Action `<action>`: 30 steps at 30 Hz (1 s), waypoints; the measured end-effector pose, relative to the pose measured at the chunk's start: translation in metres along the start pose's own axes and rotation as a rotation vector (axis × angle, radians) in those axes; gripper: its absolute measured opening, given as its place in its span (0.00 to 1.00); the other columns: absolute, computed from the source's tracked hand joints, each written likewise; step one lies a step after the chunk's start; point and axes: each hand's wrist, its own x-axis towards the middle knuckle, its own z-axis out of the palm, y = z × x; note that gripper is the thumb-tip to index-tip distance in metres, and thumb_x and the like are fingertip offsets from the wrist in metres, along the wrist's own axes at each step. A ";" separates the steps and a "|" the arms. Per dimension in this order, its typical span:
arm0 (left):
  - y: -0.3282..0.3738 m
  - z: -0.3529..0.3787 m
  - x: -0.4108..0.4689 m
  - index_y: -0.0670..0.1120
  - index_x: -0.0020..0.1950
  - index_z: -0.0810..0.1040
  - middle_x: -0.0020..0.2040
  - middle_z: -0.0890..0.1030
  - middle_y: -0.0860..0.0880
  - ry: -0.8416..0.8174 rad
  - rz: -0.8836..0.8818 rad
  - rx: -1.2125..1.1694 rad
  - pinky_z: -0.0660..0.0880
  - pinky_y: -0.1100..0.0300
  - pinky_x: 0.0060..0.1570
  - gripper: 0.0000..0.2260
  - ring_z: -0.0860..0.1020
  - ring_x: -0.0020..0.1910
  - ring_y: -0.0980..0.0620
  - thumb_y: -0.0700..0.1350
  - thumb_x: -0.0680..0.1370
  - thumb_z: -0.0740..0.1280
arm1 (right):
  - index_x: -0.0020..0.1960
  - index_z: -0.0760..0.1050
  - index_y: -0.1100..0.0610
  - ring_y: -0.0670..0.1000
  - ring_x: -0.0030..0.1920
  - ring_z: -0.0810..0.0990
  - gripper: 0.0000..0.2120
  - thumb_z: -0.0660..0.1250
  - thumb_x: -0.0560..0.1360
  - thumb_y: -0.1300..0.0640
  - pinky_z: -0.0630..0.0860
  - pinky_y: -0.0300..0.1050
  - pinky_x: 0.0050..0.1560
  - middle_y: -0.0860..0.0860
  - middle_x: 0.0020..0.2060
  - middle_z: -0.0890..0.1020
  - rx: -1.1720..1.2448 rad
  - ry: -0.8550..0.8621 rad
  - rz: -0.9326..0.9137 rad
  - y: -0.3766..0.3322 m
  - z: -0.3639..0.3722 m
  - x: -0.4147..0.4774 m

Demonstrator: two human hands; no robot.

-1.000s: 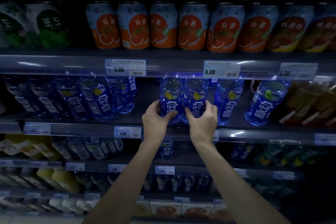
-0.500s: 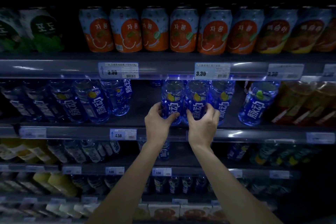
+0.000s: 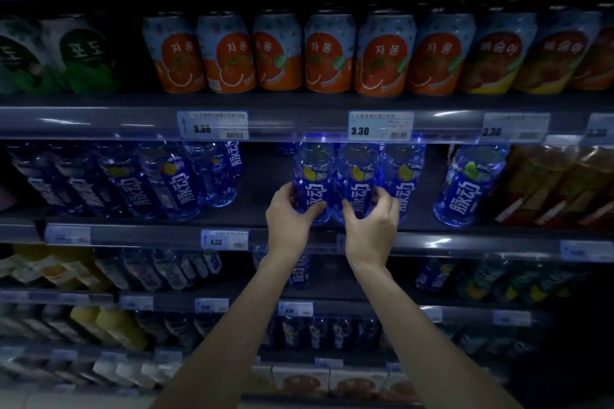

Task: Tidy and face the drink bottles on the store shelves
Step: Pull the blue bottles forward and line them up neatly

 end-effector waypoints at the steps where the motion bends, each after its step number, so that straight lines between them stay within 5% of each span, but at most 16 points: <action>1: 0.002 0.001 -0.001 0.50 0.62 0.75 0.53 0.79 0.58 0.002 -0.003 0.007 0.76 0.65 0.52 0.25 0.76 0.50 0.68 0.51 0.68 0.78 | 0.64 0.71 0.62 0.52 0.55 0.75 0.26 0.74 0.71 0.53 0.76 0.53 0.55 0.53 0.55 0.75 0.011 -0.004 -0.004 0.002 -0.003 -0.001; 7: 0.010 0.009 -0.022 0.47 0.70 0.66 0.64 0.71 0.51 0.142 -0.076 0.051 0.68 0.63 0.60 0.33 0.71 0.59 0.58 0.50 0.70 0.76 | 0.63 0.72 0.61 0.49 0.53 0.76 0.21 0.71 0.74 0.53 0.76 0.52 0.55 0.52 0.52 0.78 0.003 -0.065 -0.100 0.016 -0.032 0.002; 12: 0.015 0.027 -0.053 0.48 0.67 0.67 0.63 0.68 0.50 0.222 -0.049 0.168 0.68 0.63 0.50 0.29 0.71 0.59 0.52 0.53 0.71 0.74 | 0.61 0.73 0.62 0.52 0.52 0.76 0.20 0.71 0.74 0.54 0.76 0.52 0.53 0.53 0.51 0.78 0.002 -0.062 -0.112 0.033 -0.058 0.012; 25: 0.041 0.132 -0.113 0.44 0.67 0.73 0.61 0.75 0.47 -0.039 0.236 0.486 0.70 0.54 0.62 0.22 0.71 0.62 0.49 0.52 0.76 0.69 | 0.61 0.68 0.63 0.56 0.56 0.73 0.23 0.72 0.72 0.55 0.67 0.36 0.50 0.58 0.56 0.72 0.038 0.051 -0.063 0.084 -0.118 0.075; 30: 0.042 0.153 -0.116 0.45 0.68 0.73 0.63 0.73 0.45 -0.059 0.268 0.662 0.68 0.47 0.64 0.22 0.69 0.66 0.44 0.51 0.76 0.68 | 0.64 0.65 0.63 0.57 0.62 0.70 0.30 0.75 0.69 0.54 0.74 0.52 0.57 0.59 0.60 0.70 0.068 0.089 -0.033 0.091 -0.121 0.095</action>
